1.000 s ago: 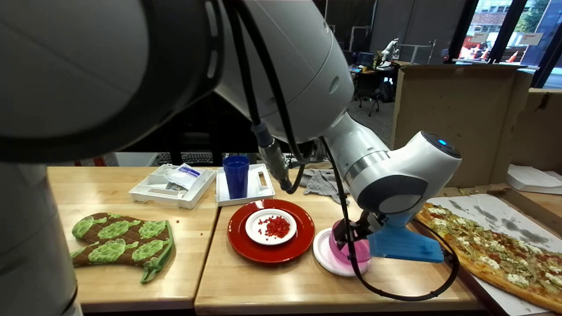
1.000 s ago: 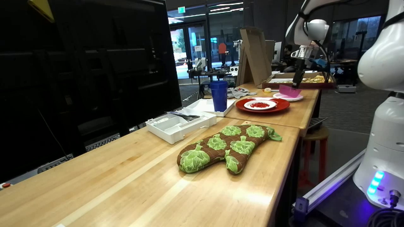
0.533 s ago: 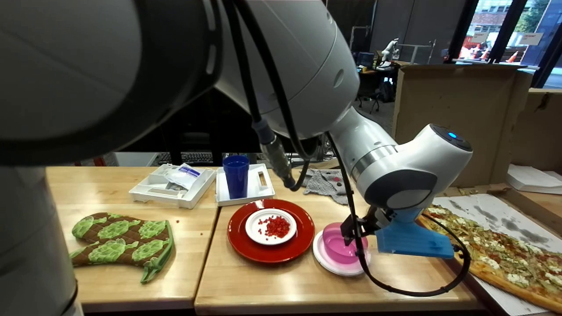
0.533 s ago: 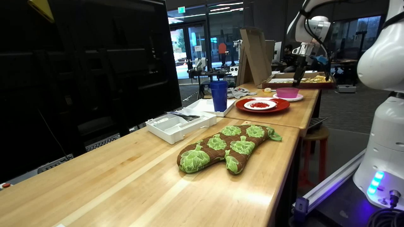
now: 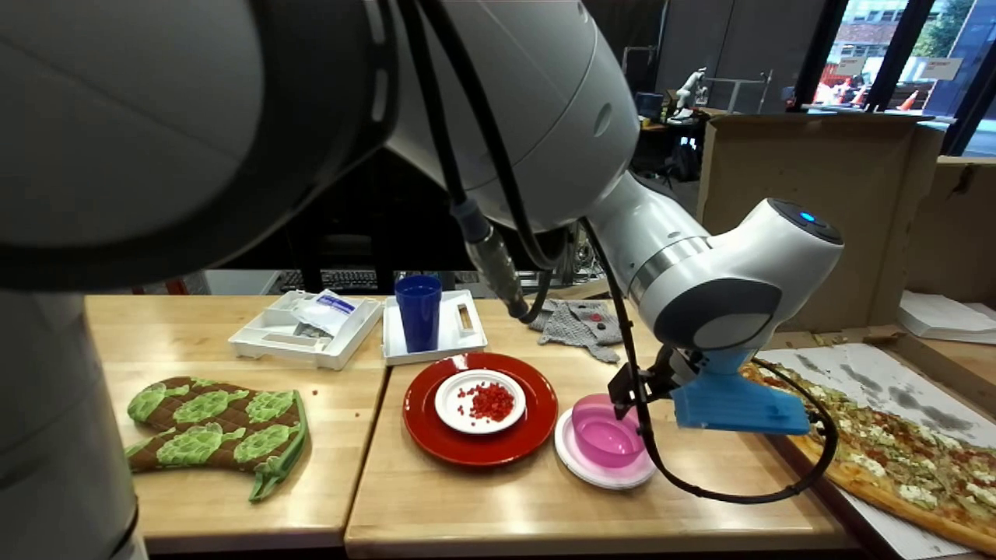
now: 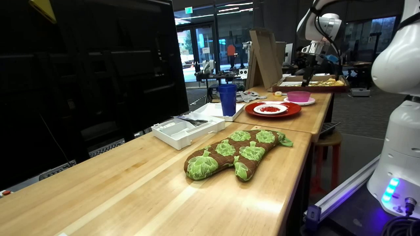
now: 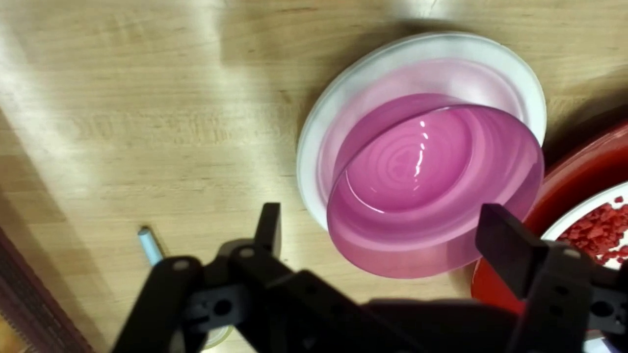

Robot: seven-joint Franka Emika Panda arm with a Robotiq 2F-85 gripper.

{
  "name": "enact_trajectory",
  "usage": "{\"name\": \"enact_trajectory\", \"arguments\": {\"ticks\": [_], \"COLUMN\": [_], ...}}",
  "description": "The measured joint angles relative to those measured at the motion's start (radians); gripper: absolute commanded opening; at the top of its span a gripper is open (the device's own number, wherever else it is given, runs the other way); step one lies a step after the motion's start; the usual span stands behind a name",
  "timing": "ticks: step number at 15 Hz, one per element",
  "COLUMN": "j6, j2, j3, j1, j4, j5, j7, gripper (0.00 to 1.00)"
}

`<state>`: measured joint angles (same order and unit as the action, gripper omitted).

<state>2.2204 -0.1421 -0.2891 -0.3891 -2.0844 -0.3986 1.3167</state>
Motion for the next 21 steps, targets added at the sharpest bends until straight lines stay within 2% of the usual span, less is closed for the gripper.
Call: {"name": "enact_trajectory", "arguments": {"ticks": [10,16,21], "j6": [-0.062,-0.065,0.041], "j2": [-0.083,-0.09,-0.102], "j3": [0.024,0.024,0.039], "j1": [0.0,-0.001,0.009], "j4": [0.061,0.07,0.058], "j5": [-0.006,-0.008,0.002], "j7": [-0.001,-0.001,-0.036], "gripper": [1.0,1.0,1.0]}}
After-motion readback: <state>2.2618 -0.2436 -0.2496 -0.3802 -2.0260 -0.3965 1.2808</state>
